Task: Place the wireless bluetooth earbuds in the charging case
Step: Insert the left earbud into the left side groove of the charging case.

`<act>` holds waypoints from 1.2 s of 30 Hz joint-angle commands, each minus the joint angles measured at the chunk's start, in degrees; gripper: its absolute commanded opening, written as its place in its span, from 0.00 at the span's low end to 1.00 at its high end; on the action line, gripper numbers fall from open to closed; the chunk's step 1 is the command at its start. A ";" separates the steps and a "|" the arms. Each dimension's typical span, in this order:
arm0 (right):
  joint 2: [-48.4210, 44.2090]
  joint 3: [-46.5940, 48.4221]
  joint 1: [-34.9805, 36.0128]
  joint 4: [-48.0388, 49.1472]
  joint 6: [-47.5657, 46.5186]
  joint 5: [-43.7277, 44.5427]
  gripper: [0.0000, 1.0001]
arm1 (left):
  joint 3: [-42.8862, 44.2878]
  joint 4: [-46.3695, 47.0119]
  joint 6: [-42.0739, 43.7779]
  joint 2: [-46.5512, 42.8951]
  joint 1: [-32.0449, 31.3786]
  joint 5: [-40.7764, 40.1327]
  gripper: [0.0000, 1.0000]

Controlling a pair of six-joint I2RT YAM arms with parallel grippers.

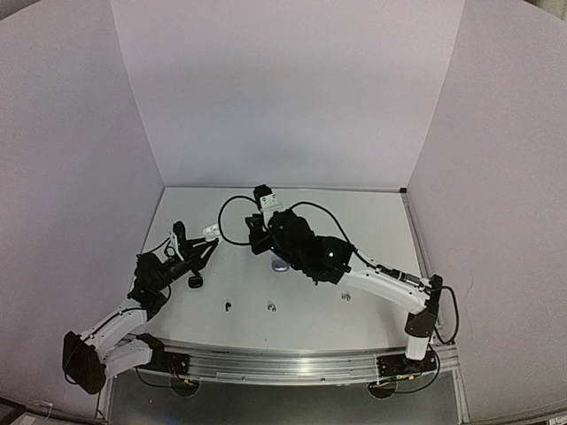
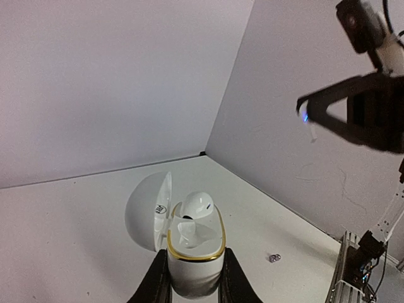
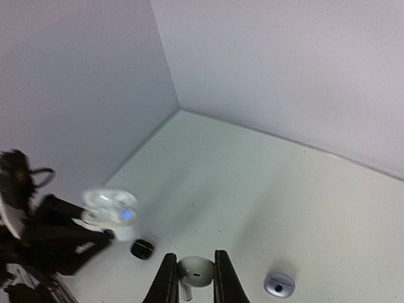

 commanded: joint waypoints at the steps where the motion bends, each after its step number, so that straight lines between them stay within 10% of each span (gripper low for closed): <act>1: 2.74 -1.73 2.71 20.11 -9.57 -3.24 0.00 | 1.65 9.28 2.05 2.63 -0.46 6.64 0.00; 36: 11.39 -0.78 2.70 35.20 -20.99 -9.72 0.00 | 1.48 20.24 -0.38 4.43 -2.59 0.07 0.00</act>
